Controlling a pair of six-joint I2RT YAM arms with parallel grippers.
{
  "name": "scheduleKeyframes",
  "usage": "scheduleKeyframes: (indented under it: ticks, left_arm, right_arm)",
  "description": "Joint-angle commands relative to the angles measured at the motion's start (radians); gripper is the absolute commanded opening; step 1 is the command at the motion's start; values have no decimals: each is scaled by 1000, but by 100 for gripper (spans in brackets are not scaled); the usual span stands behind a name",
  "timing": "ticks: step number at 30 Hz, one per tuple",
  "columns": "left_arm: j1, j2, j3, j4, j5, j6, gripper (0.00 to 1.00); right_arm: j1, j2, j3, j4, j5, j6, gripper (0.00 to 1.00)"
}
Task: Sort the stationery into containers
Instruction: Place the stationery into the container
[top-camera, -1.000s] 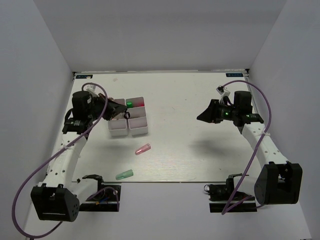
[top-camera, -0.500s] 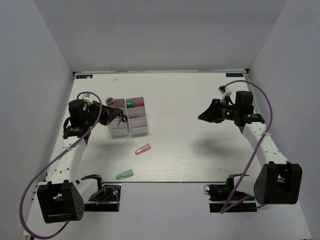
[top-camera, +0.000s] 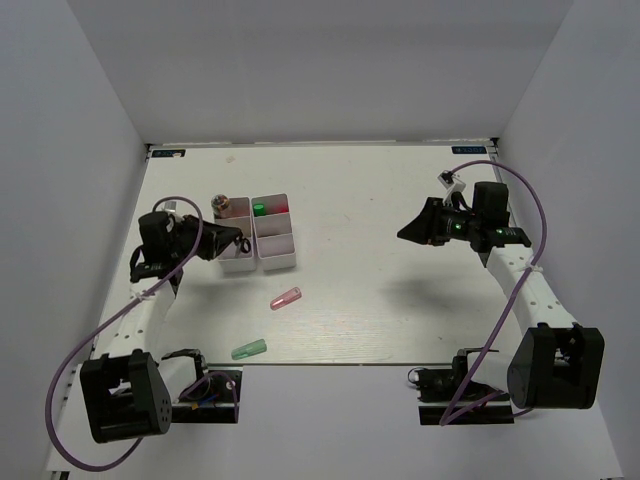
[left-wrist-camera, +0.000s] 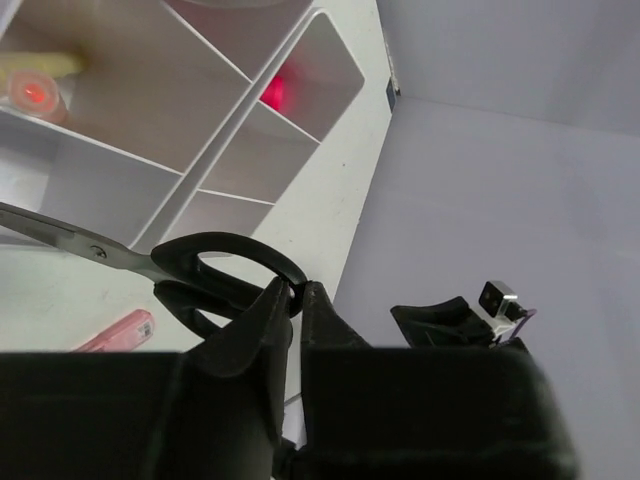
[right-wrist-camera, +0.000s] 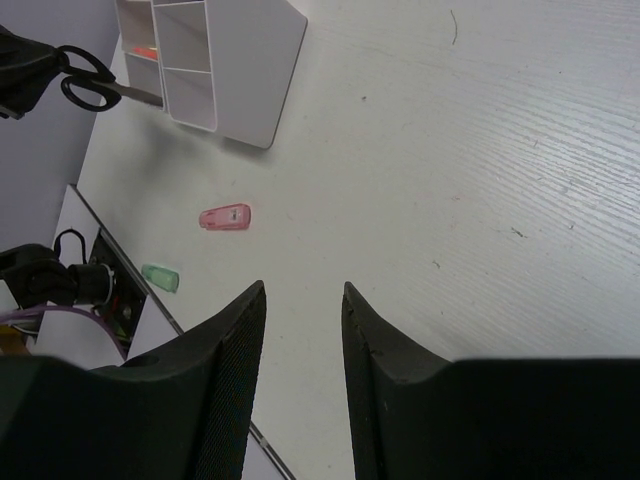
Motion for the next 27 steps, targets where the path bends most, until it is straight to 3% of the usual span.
scheduleKeyframes:
  ticks: [1, 2, 3, 7, 11, 16, 22, 25, 27]
  left_arm:
    - [6, 0, -6, 78, -10, -10, 21]
    - [3, 3, -9, 79, -11, -11, 25]
    - [3, 2, -6, 77, -13, -11, 35]
    - [11, 13, 2, 66, -16, 1, 49]
    - [15, 11, 22, 45, -8, 9, 52]
    - [15, 2, 89, -24, -7, 44, 65]
    - [25, 5, 140, -101, -4, 81, 65]
    - [42, -16, 146, -139, 2, 116, 54]
    - [49, -39, 160, -177, 18, 165, 32]
  right_arm:
    - [-12, -8, -8, 25, -28, 14, 40]
    - [-12, -8, -8, 25, -28, 11, 40]
    - [-15, -8, -9, 25, -29, 14, 40]
    - [-16, -8, -9, 25, -35, 16, 40]
    - [-21, -8, -6, 27, -38, 14, 40]
    - [-20, -2, -6, 22, -46, 14, 40]
    - [-21, -4, -6, 22, -45, 14, 40]
    - [-23, -1, -8, 22, -51, 8, 40]
    - [-21, 4, 0, 15, -66, -7, 40]
